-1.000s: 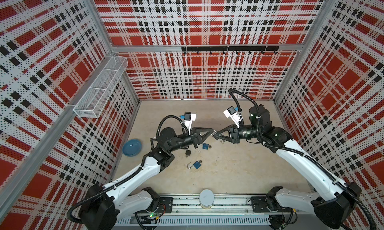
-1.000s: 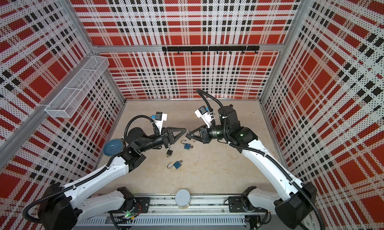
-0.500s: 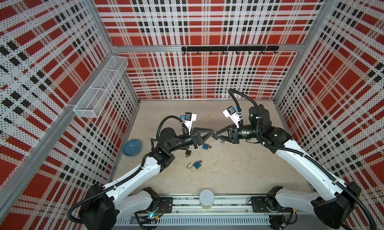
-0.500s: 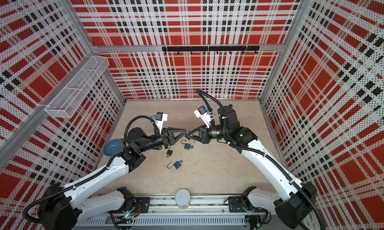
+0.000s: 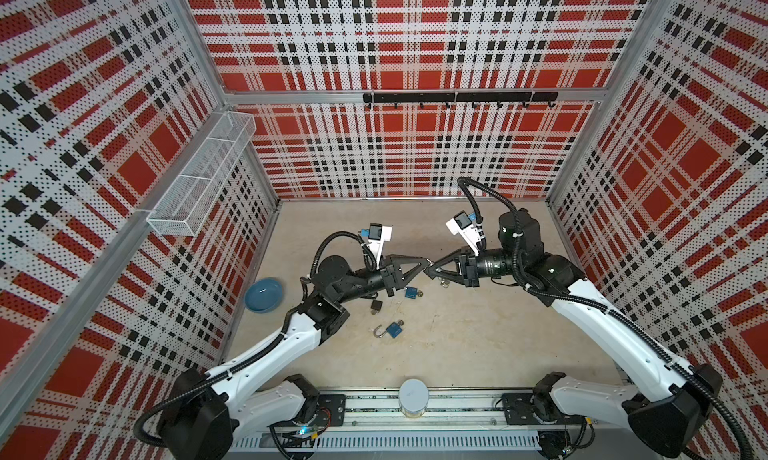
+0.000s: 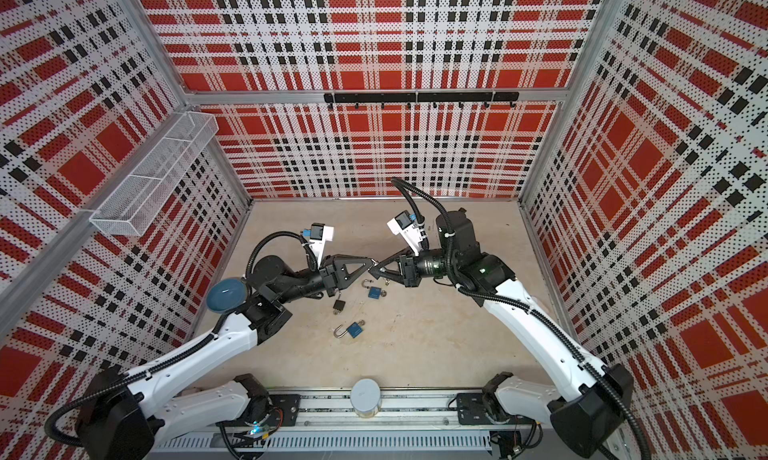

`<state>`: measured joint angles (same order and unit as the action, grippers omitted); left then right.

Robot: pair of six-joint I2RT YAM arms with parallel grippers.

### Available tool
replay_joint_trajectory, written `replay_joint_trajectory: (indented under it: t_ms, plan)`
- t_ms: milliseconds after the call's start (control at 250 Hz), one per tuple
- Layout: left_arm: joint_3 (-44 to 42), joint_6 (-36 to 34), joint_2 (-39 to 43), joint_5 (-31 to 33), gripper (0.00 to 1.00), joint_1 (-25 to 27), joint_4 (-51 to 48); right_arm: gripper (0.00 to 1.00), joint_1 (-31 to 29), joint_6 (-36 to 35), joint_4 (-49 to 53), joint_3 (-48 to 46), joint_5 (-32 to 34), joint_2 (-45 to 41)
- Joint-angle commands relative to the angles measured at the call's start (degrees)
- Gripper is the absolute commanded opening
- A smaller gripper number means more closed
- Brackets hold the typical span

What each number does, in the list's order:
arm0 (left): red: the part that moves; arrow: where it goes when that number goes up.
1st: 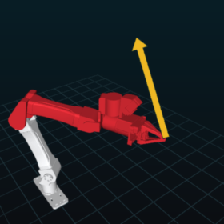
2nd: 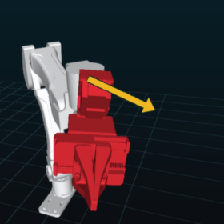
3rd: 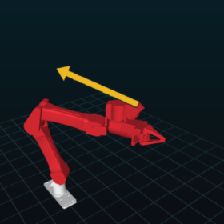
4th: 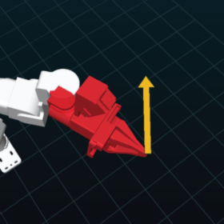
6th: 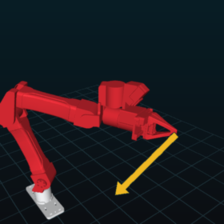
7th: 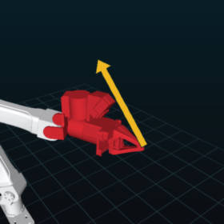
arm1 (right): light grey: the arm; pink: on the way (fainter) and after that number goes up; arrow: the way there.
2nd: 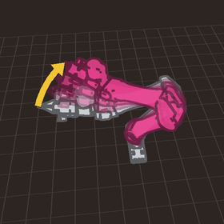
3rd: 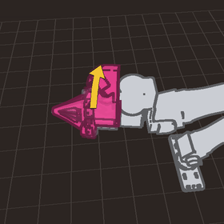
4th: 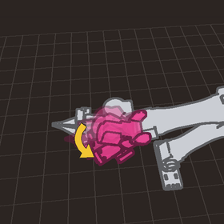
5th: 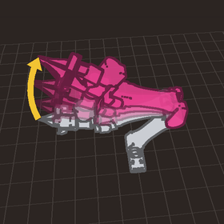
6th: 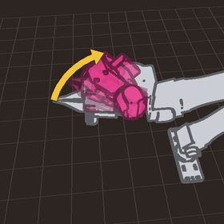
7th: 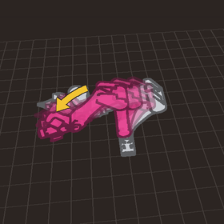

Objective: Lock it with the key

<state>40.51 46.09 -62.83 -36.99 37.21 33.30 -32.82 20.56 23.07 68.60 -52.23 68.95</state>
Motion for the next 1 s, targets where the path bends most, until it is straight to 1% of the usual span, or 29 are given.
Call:
replay_joint_trajectory:
  t_ms: [0,32,76,96,152,196,280,480,604,764,884,996]
  plan:
    - [-2.5,-0.2,-1.6,-0.5,0.00,1.2,-3.8,0.00,-1.7,-0.9,-10.5,0.6,-2.2,-0.4]
    - [-2.8,0.2,-1.5,0.4,0.00,1.2,-3.2,0.00,-1.6,-0.9,-10.5,0.5,-2.0,-0.5]
    - [-3.4,0.5,-1.3,1.7,0.00,1.1,-2.4,0.21,-1.6,-1.0,-10.7,0.1,-1.4,-0.8]
    - [-3.6,0.5,-1.2,2.2,0.00,1.1,-2.1,0.27,-1.6,-0.9,-11.0,-0.1,-1.1,-1.0]
    - [-3.8,0.7,-1.1,3.5,0.00,0.8,-2.0,0.31,-1.5,-0.6,-11.9,-0.7,-0.9,-1.5]
    - [-3.8,0.8,-0.8,4.8,0.00,0.6,-2.0,0.38,-1.3,-0.3,-12.4,-1.2,-0.7,-2.0]
    - [-3.8,0.7,-0.4,7.1,0.00,0.4,-1.7,0.42,-0.6,0.8,-14.0,-2.4,-0.7,-3.1]
    - [-3.4,2.1,0.8,9.2,0.00,-1.1,-1.3,0.45,2.4,2.8,-16.0,-6.1,-1.3,-5.6]
    - [-3.3,3.0,2.1,9.2,0.00,-2.5,-1.3,0.41,4.3,7.2,-21.4,-9.5,-3.3,-6.8]
    - [-2.7,3.9,3.2,9.2,0.00,-3.2,-1.3,0.42,4.4,8.4,-22.8,-10.2,-4.5,-6.0]
    - [-1.6,4.9,3.3,7.8,0.00,-3.1,-1.2,0.44,4.3,7.5,-22.4,-10.2,-3.3,-5.1]
    - [-1.1,5.2,3.8,8.0,0.00,-3.0,-1.1,0.44,4.4,7.2,-22.5,-9.8,-3.1,-3.8]
